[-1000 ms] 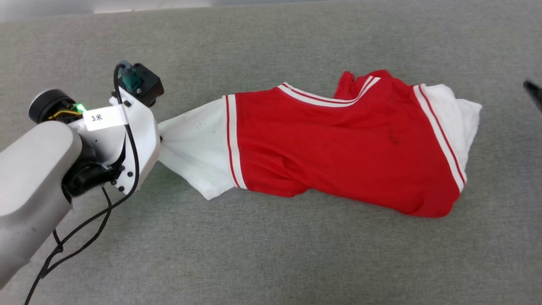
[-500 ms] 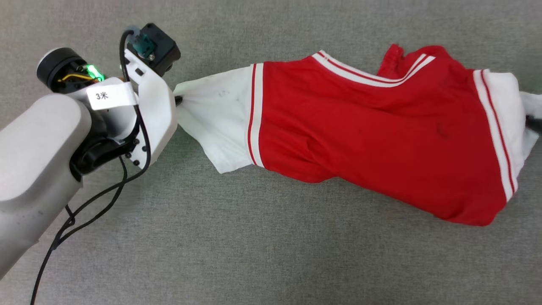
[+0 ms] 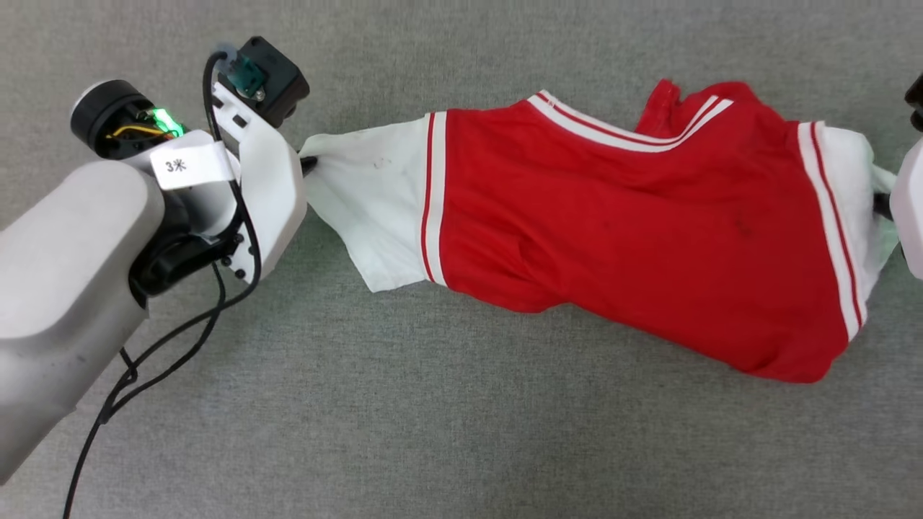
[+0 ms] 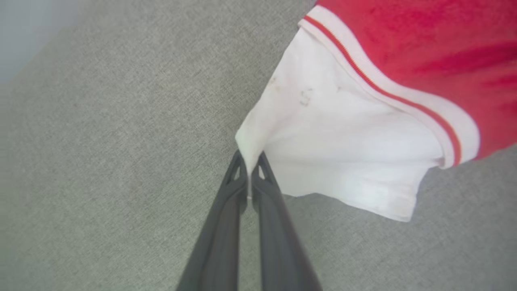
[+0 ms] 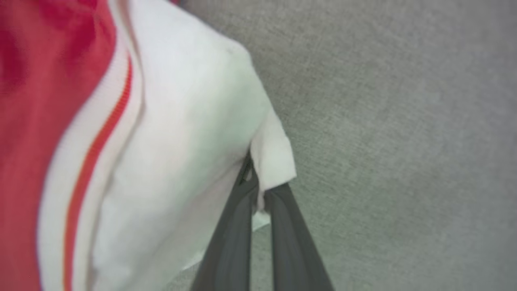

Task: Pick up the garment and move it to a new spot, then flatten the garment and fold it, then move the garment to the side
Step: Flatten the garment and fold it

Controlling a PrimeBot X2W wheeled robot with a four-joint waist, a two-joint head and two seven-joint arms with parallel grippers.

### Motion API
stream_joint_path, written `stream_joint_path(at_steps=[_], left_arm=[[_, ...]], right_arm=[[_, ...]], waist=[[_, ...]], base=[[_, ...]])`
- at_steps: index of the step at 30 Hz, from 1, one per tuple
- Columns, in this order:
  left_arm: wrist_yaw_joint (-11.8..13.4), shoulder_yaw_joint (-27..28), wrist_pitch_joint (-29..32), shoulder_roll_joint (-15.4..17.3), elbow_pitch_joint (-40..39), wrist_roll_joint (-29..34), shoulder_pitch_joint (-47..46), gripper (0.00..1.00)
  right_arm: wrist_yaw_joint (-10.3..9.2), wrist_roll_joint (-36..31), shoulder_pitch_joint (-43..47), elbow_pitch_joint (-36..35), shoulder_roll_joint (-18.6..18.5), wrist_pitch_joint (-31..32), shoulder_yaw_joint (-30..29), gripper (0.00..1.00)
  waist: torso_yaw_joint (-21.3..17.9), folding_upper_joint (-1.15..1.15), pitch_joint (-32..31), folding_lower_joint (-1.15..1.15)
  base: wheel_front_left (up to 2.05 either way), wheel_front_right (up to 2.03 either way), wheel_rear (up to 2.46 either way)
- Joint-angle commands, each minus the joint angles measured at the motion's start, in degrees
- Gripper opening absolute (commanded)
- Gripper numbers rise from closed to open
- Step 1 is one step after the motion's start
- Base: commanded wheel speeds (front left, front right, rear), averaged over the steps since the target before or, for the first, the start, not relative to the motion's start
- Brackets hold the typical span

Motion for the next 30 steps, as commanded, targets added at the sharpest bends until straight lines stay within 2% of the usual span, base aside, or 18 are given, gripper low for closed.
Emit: stream_joint_path(at_steps=[1, 7, 12, 16, 24, 30], left_arm=[[-0.16, -0.04, -0.70, -0.12, 0.13, 0.09, 0.66, 0.00], [-0.17, 0.91, -6.51, -0.08, 0.55, 1.40, 0.97, 0.00], [1.14, 3.05, -11.10, 1.02, -1.53, 2.13, 0.69, 0.00], [2.33, 4.99, -13.13, 2.39, -4.59, 2.45, -0.41, 0.00], [4.34, 8.78, -15.62, 2.42, -8.04, 3.88, -5.72, 0.00], [3.65, 10.94, -16.89, 0.30, -4.00, 5.36, -13.60, 0.00]], right_arm=[[-0.07, -0.02, -0.42, 0.59, -0.03, -1.09, 0.24, 0.00], [-0.05, 1.04, -0.58, -2.41, -2.84, -9.16, -0.39, 0.00], [-0.05, 1.92, 1.03, -7.36, -6.24, -14.91, -2.46, 0.00], [-0.05, 1.15, 1.04, -11.27, -7.31, -18.14, -5.09, 0.00], [-0.05, -3.01, -3.41, -14.88, -4.83, -21.77, -10.68, 0.00], [-0.05, -7.62, -12.39, -13.50, -2.07, -20.59, -10.19, 0.00]], waist=[[-0.52, 0.00, -2.05, 0.00], [-0.86, 0.00, -8.81, 0.00], [-1.17, 0.00, -12.73, 0.00], [-1.47, 0.00, -14.59, 0.00], [-1.19, 0.00, -15.81, 0.00], [-0.84, 0.00, -13.10, 0.00]], base=[[0.00, 0.00, 0.00], [0.00, 0.00, 0.00], [0.00, 0.00, 0.00], [0.00, 0.00, 0.00], [0.00, 0.00, 0.00], [0.00, 0.00, 0.00]])
